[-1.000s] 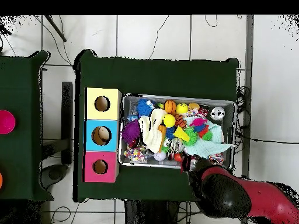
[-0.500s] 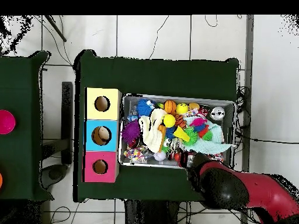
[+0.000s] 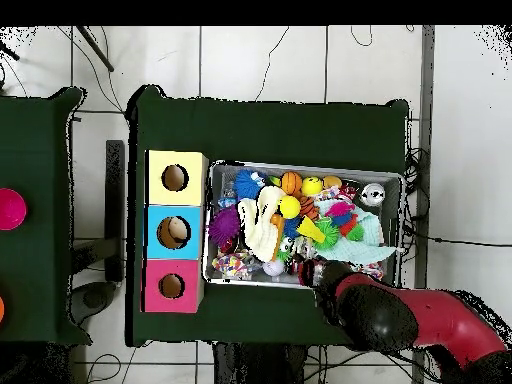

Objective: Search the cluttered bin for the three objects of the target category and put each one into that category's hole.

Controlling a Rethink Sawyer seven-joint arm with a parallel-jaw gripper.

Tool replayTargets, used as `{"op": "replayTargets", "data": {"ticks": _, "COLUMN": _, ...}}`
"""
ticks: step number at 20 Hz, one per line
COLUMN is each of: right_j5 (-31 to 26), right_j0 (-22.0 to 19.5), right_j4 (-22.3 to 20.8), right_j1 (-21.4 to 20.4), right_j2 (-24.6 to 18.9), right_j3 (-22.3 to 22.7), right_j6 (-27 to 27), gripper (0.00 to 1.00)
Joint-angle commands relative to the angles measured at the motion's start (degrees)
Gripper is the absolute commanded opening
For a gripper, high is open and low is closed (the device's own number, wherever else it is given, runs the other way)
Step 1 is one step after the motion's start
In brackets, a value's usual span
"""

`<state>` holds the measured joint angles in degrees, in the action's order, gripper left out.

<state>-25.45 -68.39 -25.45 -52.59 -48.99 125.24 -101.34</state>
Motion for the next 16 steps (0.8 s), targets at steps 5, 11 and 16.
{"op": "replayTargets", "data": {"ticks": 5, "right_j5": 2.2, "right_j0": -1.7, "right_j4": -6.0, "right_j1": 7.8, "right_j2": -4.5, "right_j3": -6.8, "right_j6": 8.5, "gripper": 1.00}}
{"op": "replayTargets", "data": {"ticks": 11, "right_j5": 1.1, "right_j0": -2.5, "right_j4": -7.6, "right_j1": 10.6, "right_j2": -5.5, "right_j3": -8.6, "right_j6": 9.3, "gripper": 1.00}}
{"op": "replayTargets", "data": {"ticks": 16, "right_j5": 0.0, "right_j0": -3.4, "right_j4": -9.1, "right_j1": 12.2, "right_j2": -7.0, "right_j3": -10.3, "right_j6": 10.4, "gripper": 1.00}}
